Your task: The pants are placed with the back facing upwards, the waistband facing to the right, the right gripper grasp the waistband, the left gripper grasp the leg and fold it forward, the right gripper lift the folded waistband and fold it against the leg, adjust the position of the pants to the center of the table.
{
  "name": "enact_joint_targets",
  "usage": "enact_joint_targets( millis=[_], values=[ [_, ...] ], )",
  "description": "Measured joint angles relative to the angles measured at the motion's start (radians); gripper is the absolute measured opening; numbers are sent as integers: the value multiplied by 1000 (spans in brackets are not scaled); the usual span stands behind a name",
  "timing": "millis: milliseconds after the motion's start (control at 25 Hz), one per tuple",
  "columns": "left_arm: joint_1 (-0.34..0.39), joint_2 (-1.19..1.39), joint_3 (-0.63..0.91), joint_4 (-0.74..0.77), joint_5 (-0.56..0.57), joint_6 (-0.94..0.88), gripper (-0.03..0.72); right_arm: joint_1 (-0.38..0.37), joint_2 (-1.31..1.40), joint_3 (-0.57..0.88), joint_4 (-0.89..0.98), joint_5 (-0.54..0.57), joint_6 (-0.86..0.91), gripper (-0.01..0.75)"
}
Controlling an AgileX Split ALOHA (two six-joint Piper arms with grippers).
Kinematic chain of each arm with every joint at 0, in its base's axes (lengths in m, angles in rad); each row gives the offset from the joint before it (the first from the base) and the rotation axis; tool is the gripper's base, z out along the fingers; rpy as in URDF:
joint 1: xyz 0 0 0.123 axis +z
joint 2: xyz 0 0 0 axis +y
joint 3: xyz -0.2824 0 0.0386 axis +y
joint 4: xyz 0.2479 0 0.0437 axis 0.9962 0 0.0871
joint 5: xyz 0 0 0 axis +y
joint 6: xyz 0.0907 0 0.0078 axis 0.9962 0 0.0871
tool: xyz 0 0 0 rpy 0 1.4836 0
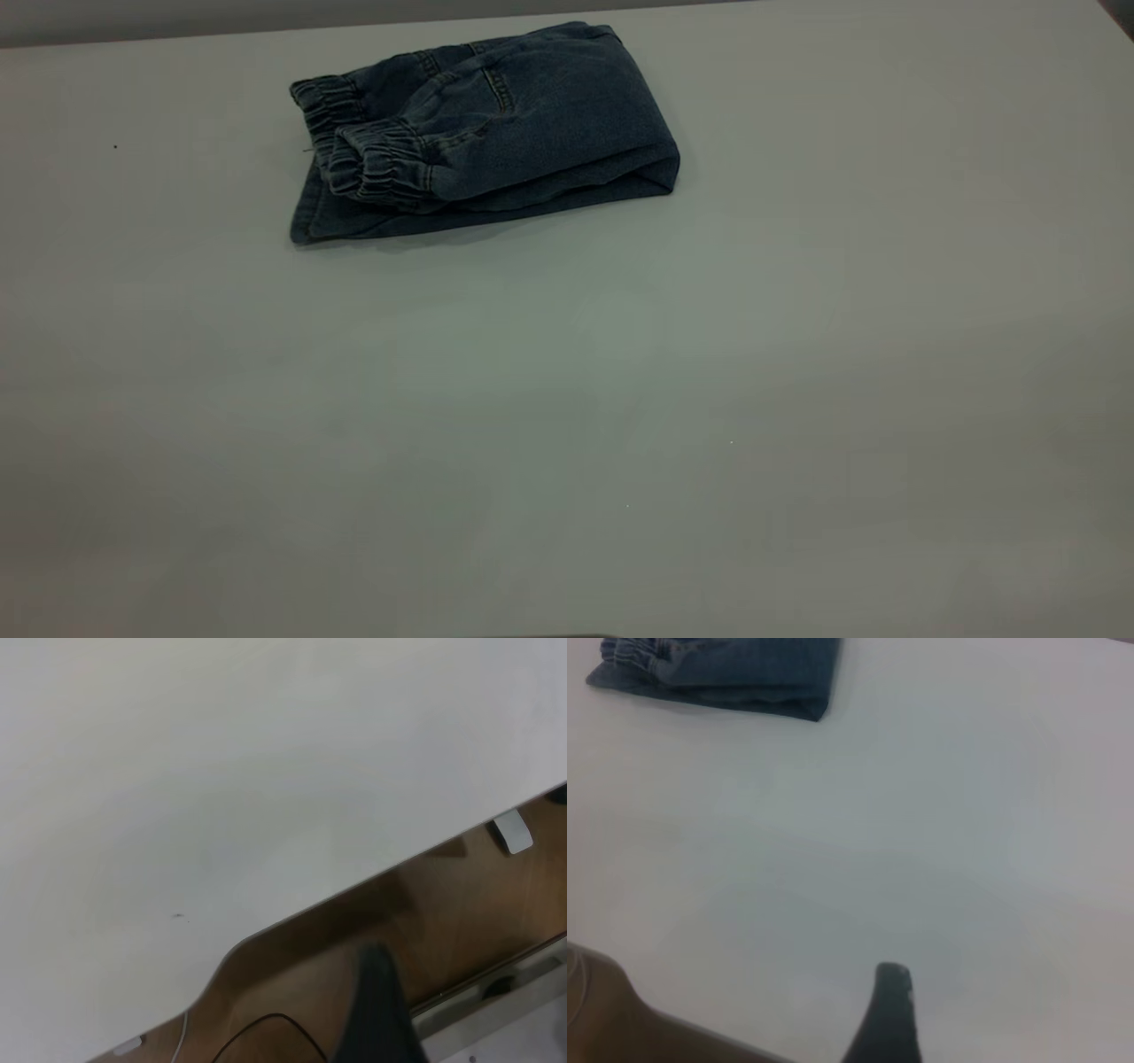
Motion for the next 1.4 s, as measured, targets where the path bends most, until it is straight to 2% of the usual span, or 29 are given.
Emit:
enact_joint_targets(
  millis=[400, 440, 640, 800, 920, 1040, 1400],
  values=[
    [16, -3, 0, 0, -1, 0, 472, 0, 0, 0, 0, 0, 0, 570],
    [40, -8, 0, -1, -1, 0, 472, 0, 0, 0, 0, 0, 0, 570],
    [257, -83, 0, -1, -2, 0, 472, -12, 0, 0, 1, 0, 0, 570],
    [346, -187, 0, -1, -1, 0, 472, -98, 0, 0, 1, 0, 0, 570],
    [360, -255, 0, -1, 1, 0, 472, -162, 0, 0, 1, 0, 0, 570],
    [360, -268, 0, -2, 4, 0, 472, -192, 0, 0, 2, 0, 0, 570],
    [317, -268, 0, -3, 5, 0, 472, -208, 0, 0, 3, 0, 0, 570]
  ],
)
